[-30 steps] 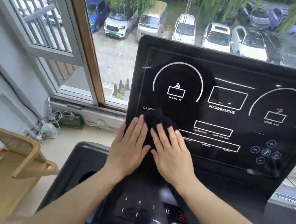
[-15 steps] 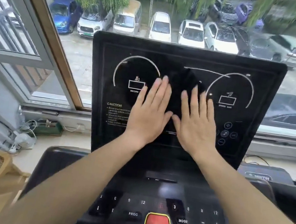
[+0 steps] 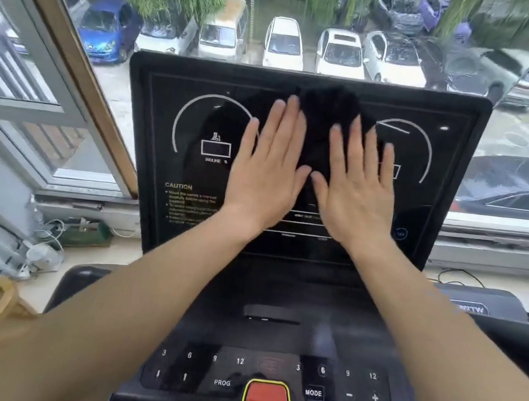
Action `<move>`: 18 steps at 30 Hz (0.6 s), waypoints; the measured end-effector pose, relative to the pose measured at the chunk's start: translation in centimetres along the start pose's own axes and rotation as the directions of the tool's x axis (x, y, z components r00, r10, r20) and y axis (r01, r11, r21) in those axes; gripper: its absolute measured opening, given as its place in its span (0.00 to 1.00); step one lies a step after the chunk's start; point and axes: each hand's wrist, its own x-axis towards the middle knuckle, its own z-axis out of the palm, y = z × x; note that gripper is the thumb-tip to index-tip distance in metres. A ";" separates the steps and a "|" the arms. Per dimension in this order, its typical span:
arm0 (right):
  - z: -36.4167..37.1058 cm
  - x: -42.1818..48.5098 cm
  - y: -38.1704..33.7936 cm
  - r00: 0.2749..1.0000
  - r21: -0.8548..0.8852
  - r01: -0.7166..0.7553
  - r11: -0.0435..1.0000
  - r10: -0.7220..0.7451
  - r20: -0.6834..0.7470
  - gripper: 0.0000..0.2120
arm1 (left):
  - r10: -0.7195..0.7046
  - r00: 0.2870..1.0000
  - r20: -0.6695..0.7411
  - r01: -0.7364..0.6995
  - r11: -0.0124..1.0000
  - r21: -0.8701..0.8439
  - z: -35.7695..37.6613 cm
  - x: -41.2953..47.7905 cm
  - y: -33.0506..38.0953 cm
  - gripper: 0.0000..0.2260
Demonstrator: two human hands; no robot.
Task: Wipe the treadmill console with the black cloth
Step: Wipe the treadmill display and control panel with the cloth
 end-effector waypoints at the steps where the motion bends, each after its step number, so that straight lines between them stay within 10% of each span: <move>1: 0.6 -1.7 0.3 0.999 0.013 -0.044 0.999 0.043 0.028 0.34 | 0.034 0.999 0.017 -0.033 0.999 -0.007 0.5 -1.1 1.2 0.33; 6: 3.4 -12.1 -1.5 0.968 0.012 0.065 0.998 -0.066 0.243 0.34 | 0.213 0.956 0.201 -0.202 0.977 -0.073 3.2 -11.5 1.8 0.34; 10: 2.4 -7.7 -1.9 0.974 0.019 0.166 0.986 -0.167 0.155 0.32 | 0.129 0.983 0.133 -0.132 0.991 0.017 2.4 -9.0 0.4 0.32; 18: -0.4 -0.9 7.3 0.987 0.005 -0.152 0.988 0.152 0.045 0.33 | 0.134 0.991 -0.025 -0.135 0.991 -0.019 -0.2 3.7 6.6 0.31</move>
